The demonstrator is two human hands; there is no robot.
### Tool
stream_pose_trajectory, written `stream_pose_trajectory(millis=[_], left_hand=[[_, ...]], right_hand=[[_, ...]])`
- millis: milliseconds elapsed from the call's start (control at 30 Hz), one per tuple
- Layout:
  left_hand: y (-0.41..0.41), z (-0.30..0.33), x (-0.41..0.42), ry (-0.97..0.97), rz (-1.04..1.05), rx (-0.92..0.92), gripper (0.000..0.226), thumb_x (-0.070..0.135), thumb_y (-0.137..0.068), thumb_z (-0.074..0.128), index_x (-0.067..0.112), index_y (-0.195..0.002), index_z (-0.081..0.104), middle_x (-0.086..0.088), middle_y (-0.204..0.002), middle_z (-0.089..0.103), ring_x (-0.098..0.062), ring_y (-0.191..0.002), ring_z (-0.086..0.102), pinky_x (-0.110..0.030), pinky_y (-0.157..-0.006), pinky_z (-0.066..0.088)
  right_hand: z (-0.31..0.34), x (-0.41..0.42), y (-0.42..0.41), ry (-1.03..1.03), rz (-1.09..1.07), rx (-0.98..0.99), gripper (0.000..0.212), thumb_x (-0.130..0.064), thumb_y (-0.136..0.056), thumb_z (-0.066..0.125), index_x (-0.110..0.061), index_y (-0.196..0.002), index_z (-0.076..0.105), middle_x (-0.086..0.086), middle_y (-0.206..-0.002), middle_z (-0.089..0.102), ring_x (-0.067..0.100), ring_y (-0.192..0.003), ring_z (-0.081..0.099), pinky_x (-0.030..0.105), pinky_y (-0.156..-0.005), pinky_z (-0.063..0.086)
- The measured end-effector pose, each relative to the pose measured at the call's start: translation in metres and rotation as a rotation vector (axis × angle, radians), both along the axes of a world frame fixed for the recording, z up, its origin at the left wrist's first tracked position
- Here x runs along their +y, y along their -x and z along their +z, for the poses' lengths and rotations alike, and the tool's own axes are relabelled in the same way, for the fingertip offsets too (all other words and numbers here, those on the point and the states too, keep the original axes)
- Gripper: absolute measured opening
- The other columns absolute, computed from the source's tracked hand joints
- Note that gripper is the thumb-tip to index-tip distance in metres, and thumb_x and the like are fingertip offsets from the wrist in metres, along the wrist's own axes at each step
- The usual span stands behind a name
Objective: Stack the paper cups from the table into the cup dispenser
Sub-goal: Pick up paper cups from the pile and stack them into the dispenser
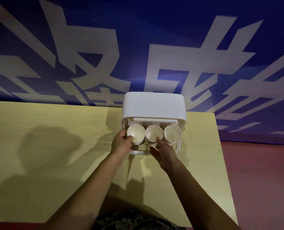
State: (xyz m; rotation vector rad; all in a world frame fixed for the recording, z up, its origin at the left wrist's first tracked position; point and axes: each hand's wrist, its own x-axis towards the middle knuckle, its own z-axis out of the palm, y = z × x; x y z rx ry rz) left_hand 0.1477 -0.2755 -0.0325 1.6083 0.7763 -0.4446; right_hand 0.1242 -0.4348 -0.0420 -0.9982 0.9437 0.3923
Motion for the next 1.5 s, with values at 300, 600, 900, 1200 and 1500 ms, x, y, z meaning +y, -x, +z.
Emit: stream_pose_trajectory(millis=[300, 600, 900, 1200, 1500], left_hand=[[-0.018, 0.043, -0.002, -0.723, -0.358, -0.654, 0.031, 0.018, -0.085, 0.064, 0.018, -0.116, 0.061, 0.002, -0.118, 0.057, -0.018, -0.102, 0.056, -0.033, -0.081, 0.050], [-0.029, 0.037, -0.004, -0.786, -0.683, -0.749, 0.026, 0.014, -0.087, 0.065, 0.020, -0.112, 0.066, 0.003, -0.108, 0.055, -0.019, -0.100, 0.048, -0.029, -0.086, 0.046], [0.014, 0.012, 0.003, -0.701, -0.726, -0.736, 0.022, 0.005, -0.077, 0.068, 0.018, -0.094, 0.070, 0.005, -0.094, 0.058, -0.019, -0.092, 0.051, -0.024, -0.075, 0.039], [0.034, -0.004, 0.001, -0.717, -0.668, -0.705, 0.017, 0.013, -0.081, 0.069, 0.014, -0.098, 0.072, 0.003, -0.093, 0.061, -0.018, -0.090, 0.053, -0.028, -0.077, 0.045], [0.044, -0.011, -0.007, -0.615, -0.399, -0.637, 0.009, 0.012, -0.077, 0.075, 0.017, -0.071, 0.072, 0.006, -0.074, 0.062, -0.013, -0.069, 0.058, -0.026, -0.063, 0.045]], right_hand=[[0.052, -0.044, 0.003, 1.058, 0.260, -0.458, 0.006, -0.015, -0.086, 0.063, -0.017, -0.085, 0.069, -0.005, -0.080, 0.070, 0.013, -0.074, 0.064, 0.031, -0.069, 0.051], [0.036, -0.064, -0.031, 1.344, 0.627, -0.567, 0.027, -0.020, -0.087, 0.066, -0.019, -0.114, 0.063, 0.004, -0.119, 0.056, 0.024, -0.106, 0.053, 0.031, -0.084, 0.046], [0.017, -0.061, 0.018, 1.273, 0.616, -0.532, 0.012, -0.017, -0.085, 0.070, -0.023, -0.095, 0.067, -0.005, -0.103, 0.054, 0.015, -0.083, 0.058, 0.029, -0.064, 0.049], [0.002, -0.058, 0.040, 1.228, 0.572, -0.520, 0.008, -0.019, -0.085, 0.071, -0.022, -0.093, 0.068, -0.007, -0.101, 0.053, 0.010, -0.073, 0.056, 0.024, -0.064, 0.043], [-0.010, -0.054, 0.039, 0.835, 0.145, -0.293, 0.006, -0.028, -0.075, 0.077, -0.025, -0.071, 0.073, -0.007, -0.079, 0.071, 0.017, -0.077, 0.068, 0.036, -0.075, 0.054]])
